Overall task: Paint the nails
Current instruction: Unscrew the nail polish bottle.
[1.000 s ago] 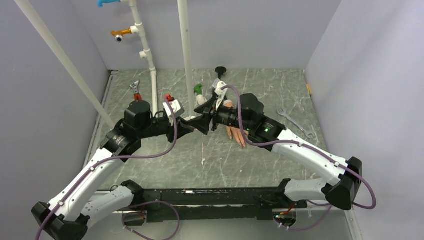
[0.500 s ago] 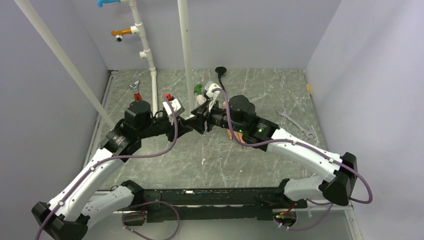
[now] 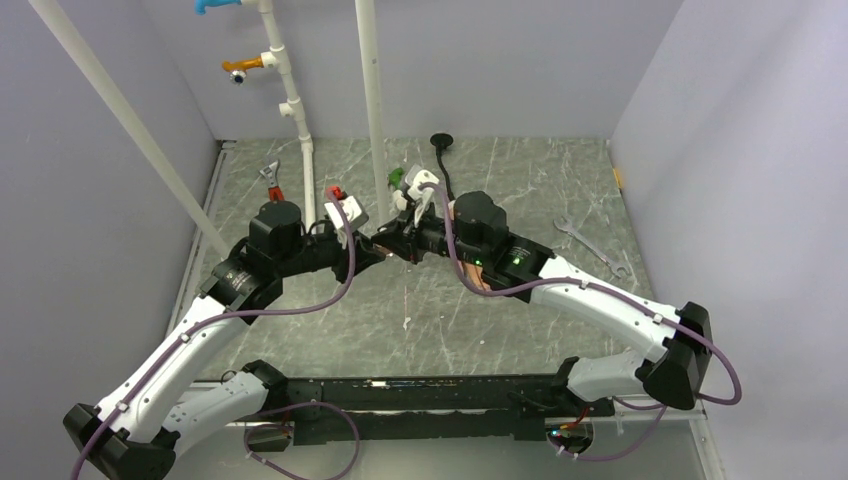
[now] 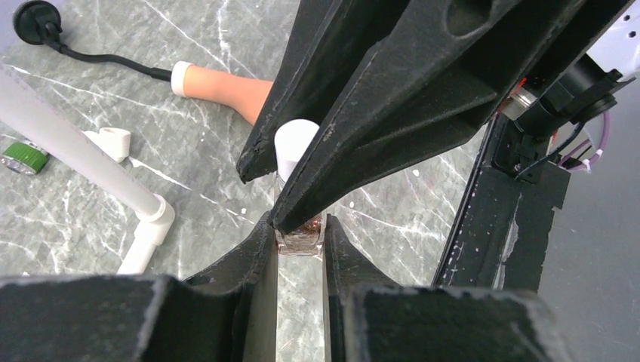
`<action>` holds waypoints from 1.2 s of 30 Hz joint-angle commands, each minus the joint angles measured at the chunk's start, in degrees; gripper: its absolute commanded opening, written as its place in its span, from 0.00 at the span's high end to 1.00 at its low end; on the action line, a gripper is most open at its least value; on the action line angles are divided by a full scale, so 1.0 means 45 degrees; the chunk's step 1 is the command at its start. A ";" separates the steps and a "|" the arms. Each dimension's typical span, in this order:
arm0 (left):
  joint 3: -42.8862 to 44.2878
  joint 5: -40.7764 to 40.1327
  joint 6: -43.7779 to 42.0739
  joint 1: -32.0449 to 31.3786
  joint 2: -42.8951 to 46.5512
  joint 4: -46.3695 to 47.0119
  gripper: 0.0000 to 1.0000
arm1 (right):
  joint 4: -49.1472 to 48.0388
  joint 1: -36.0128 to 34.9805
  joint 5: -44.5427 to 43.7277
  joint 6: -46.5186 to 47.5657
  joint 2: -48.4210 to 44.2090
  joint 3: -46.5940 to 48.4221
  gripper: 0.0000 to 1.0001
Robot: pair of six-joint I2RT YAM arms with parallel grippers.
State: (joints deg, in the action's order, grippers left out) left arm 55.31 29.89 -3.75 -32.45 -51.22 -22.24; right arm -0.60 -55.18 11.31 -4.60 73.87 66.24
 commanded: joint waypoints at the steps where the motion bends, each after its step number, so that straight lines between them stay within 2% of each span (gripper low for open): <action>1: 0.0564 0.0229 -0.0011 -0.0054 0.0126 0.0352 1.00 | -0.0829 -0.0102 0.1110 0.0900 -0.0718 -0.0519 1.00; 4: 0.0596 0.0565 -0.0259 -0.0054 0.0151 0.0267 1.00 | -0.0894 0.0058 0.2669 0.1712 -0.0875 -0.0862 1.00; 8: 0.0427 0.1908 -0.0699 -0.0055 0.0335 0.0316 1.00 | -0.1246 0.0618 0.5427 0.1641 -0.0995 -0.1253 1.00; 16: 0.0401 0.3185 -0.1187 -0.0113 0.0310 0.0156 1.00 | -0.1340 0.1506 0.7925 0.1590 -0.1378 -0.1573 1.00; 27: 0.0529 0.3373 -0.1405 -0.0426 -0.0132 -0.0225 1.00 | -0.2035 0.1944 0.8388 0.0793 -0.1629 -0.1848 1.00; 36: 0.0539 0.2014 -0.1298 -0.0657 -0.0331 -0.0272 1.00 | -0.2069 0.1971 0.7029 0.0299 -0.1808 -0.1710 1.00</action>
State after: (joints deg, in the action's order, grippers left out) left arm 55.33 43.09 -9.06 -35.16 -52.49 -24.84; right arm -7.66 -46.52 45.10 -1.41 67.85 57.71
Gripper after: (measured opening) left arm 0.222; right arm 0.171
